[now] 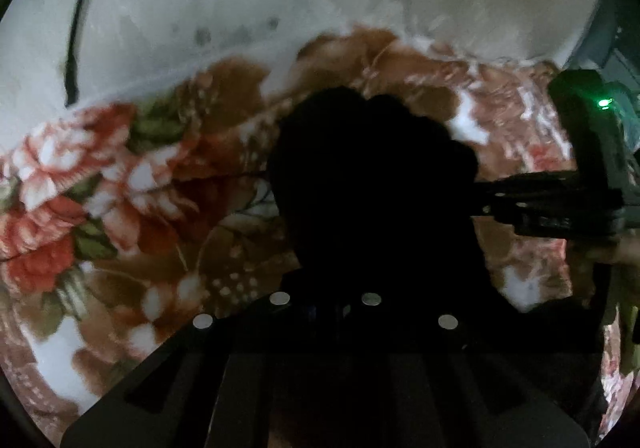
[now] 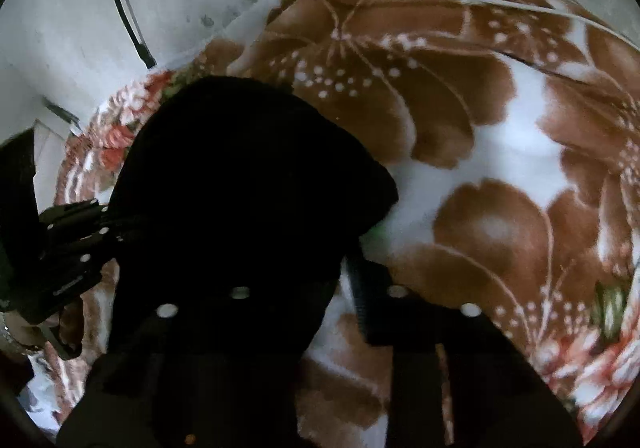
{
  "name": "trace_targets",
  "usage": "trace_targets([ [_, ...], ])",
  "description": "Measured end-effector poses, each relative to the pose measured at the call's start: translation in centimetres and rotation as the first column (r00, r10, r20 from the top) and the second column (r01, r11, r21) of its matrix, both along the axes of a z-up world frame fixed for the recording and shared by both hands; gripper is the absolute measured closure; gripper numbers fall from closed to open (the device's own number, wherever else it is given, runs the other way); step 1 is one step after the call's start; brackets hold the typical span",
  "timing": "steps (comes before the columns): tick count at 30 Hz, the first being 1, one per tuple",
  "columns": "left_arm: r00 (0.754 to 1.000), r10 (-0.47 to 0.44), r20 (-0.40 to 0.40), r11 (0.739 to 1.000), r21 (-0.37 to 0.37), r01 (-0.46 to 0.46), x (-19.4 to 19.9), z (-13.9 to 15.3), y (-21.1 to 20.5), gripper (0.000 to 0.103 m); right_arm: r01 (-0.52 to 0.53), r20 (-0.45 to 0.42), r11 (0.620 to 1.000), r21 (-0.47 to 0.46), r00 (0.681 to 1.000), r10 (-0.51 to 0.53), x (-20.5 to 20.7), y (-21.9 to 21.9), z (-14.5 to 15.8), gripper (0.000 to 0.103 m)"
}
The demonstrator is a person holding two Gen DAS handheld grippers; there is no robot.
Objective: Fold large clothes
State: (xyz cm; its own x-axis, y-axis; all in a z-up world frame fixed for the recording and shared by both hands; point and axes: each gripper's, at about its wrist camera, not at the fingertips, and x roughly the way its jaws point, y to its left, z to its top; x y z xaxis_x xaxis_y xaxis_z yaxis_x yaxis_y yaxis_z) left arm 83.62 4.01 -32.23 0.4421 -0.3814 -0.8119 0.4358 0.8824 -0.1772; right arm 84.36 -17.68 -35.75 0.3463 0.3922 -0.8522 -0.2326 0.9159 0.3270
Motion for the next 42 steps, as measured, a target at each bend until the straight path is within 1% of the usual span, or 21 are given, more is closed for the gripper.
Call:
trace_targets([
  [3,1.000,-0.003,0.016,1.000,0.000,0.003,-1.6,2.4,0.3,0.099,-0.042,0.059,0.999,-0.014,0.997,0.043,-2.0,0.6,3.2,0.083],
  [6,0.999,0.001,0.042,1.000,-0.004,-0.001,-4.3,5.3,0.8,0.099,-0.061,0.088,0.998,-0.004,0.994,0.061,-4.2,0.7,6.1,0.084],
  [10,0.996,0.000,0.086,1.000,-0.029,0.002,-8.4,9.3,0.9,0.099,-0.074,0.149,0.997,0.012,0.986,0.071,-8.8,0.6,10.8,0.084],
  [12,0.994,-0.007,0.105,0.999,-0.032,0.010,-11.0,11.1,0.8,0.099,-0.084,0.168,0.996,0.017,0.983,0.080,-10.9,0.6,12.4,0.084],
  [15,0.991,-0.019,0.129,0.999,-0.028,0.023,-14.3,12.7,0.4,0.099,-0.103,0.204,0.995,0.016,0.974,0.098,-15.0,0.9,14.7,0.084],
  [17,0.989,-0.026,0.148,0.999,-0.027,0.031,-17.3,13.6,0.3,0.099,-0.104,0.212,0.994,0.032,0.973,0.095,-16.9,1.1,15.3,0.084],
  [19,0.982,-0.049,0.182,0.999,0.003,0.049,-20.2,14.0,-0.3,0.099,-0.096,0.215,0.994,0.054,0.973,0.082,-19.5,0.7,15.6,0.084],
  [22,0.964,-0.105,0.243,0.992,0.092,0.085,-25.5,13.5,-1.8,0.099,-0.101,0.246,0.995,0.028,0.965,0.091,-24.1,0.7,14.9,0.084],
  [25,0.958,-0.134,0.253,0.986,0.135,0.102,-29.8,12.0,-2.8,0.098,-0.098,0.233,0.995,0.035,0.969,0.087,-28.8,0.3,12.6,0.084],
  [27,0.963,-0.135,0.234,0.985,0.141,0.104,-33.0,9.9,-3.1,0.098,-0.097,0.217,0.995,0.028,0.972,0.089,-31.5,0.3,10.7,0.084],
  [29,0.967,-0.127,0.222,0.984,0.148,0.095,-35.6,7.9,-3.2,0.098,-0.110,0.195,0.994,-0.005,0.975,0.109,-34.5,0.6,8.3,0.083],
  [32,0.974,-0.102,0.200,0.984,0.161,0.070,-38.3,5.1,-3.0,0.097,-0.129,0.140,0.991,-0.027,0.981,0.131,-38.5,1.0,4.7,0.083],
  [33,0.977,-0.096,0.191,0.983,0.169,0.064,-39.4,3.9,-2.9,0.096,-0.126,0.120,0.992,-0.031,0.984,0.129,-39.6,1.0,3.5,0.083],
  [35,0.982,-0.084,0.166,0.982,0.182,0.053,-41.4,1.6,-2.7,0.091,-0.129,0.075,0.991,-0.038,0.989,0.131,-41.6,1.0,0.8,0.083],
  [36,0.984,-0.080,0.159,0.982,0.183,0.050,-42.0,0.9,-2.6,0.090,-0.133,0.065,0.990,-0.048,0.989,0.136,-42.5,1.1,0.3,0.083],
  [37,0.986,-0.071,0.150,0.982,0.185,0.043,-42.7,0.1,-2.4,0.081,-0.137,0.045,0.989,-0.064,0.989,0.140,-43.3,1.2,-0.7,0.080],
  [38,0.989,-0.066,0.135,0.982,0.185,0.040,-43.2,-0.7,-2.3,0.072,-0.135,0.030,0.989,-0.067,0.990,0.137,-43.8,1.1,-1.3,0.066],
  [39,0.991,-0.058,0.120,0.982,0.187,0.035,-43.9,-1.6,-2.0,0.067,-0.131,0.024,0.989,-0.063,0.991,0.133,-44.1,1.0,-1.6,0.056],
  [40,0.992,-0.049,0.115,0.981,0.190,0.026,-44.5,-2.1,-1.8,0.055,-0.122,0.022,0.991,-0.047,0.992,0.123,-44.7,0.7,-1.7,0.039],
  [41,0.994,-0.028,0.106,0.983,0.182,0.009,-45.1,-2.5,-1.3,0.046,-0.116,0.025,0.993,-0.036,0.993,0.117,-45.0,0.4,-1.5,0.030],
  [42,0.995,-0.011,0.100,0.985,0.171,-0.006,-45.5,-2.5,-0.9,0.042,-0.108,0.027,0.994,-0.031,0.994,0.109,-45.4,0.1,-1.0,0.027],
])
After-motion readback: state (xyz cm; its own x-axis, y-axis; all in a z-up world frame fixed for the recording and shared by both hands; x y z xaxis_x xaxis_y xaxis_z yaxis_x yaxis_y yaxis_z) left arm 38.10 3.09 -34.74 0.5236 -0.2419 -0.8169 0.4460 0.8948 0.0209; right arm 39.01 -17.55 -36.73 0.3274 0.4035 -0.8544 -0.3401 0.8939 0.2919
